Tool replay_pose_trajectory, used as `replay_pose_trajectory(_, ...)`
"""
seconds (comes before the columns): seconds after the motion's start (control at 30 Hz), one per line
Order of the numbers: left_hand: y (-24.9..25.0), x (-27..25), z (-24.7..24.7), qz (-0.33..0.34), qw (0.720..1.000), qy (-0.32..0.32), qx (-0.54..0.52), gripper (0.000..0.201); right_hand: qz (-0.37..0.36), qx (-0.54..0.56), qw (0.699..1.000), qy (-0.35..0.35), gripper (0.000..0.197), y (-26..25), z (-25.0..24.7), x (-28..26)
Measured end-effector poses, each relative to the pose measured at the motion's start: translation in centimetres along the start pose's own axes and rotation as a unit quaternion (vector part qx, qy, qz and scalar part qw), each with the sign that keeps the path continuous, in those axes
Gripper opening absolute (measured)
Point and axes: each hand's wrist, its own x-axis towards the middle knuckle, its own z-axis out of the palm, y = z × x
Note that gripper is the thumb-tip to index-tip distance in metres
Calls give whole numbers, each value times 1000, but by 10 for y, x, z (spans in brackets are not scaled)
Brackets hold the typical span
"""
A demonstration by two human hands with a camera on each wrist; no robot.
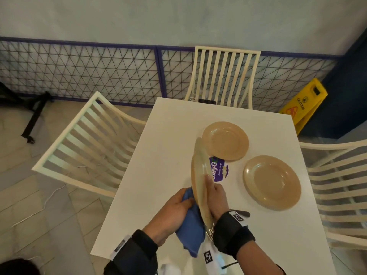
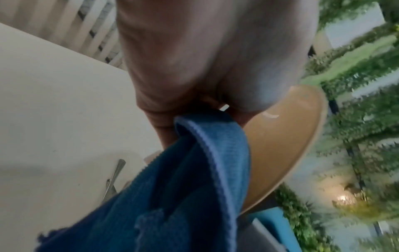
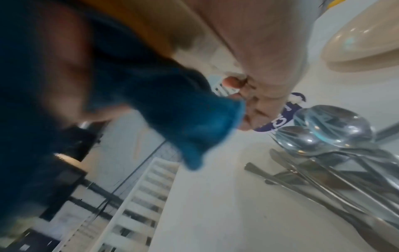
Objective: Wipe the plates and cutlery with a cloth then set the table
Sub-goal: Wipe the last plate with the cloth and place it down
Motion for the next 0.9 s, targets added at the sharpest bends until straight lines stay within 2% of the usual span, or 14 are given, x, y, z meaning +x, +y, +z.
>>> replay_pose_trajectory(0.07,5,-5,-18,-17,998,-12,-56,24,11,32,999,29,59,3,-7,1)
replay_pose_trajectory(0.2,4,-6,-63,8,993,1,-121,24,44,174,983,38,24,1,-16,-9)
replay_pose_trajectory(0.3,-9,2,-84,36,992,60,-110,20,60,244,967,37,21,1,-20,-12)
replay_pose_trajectory(0.4,-35,10,-98,65,991,117,-8,27,39,232,971,52,18,6,-19,-12)
replay_pose_trajectory(0.5,-57,13,-103,52,986,140,71,23,33,227,972,52,11,8,-18,-16)
replay_pose_trajectory(0.6,-81,16,-113,59,968,169,175,26,44,216,975,40,9,9,-18,-19)
replay_pose_trajectory(0.67,-105,18,-122,45,951,165,258,27,53,210,976,37,10,12,-19,-18)
replay_pose_trajectory(0.73,-133,18,-126,-4,935,157,317,29,56,210,976,30,11,15,-20,-17)
replay_pose_trajectory(0.8,-158,19,-125,-44,926,151,343,37,59,219,974,11,15,18,-21,-16)
replay_pose_trajectory(0.9,-180,17,-120,-49,921,97,374,49,68,237,969,-13,20,20,-21,-13)
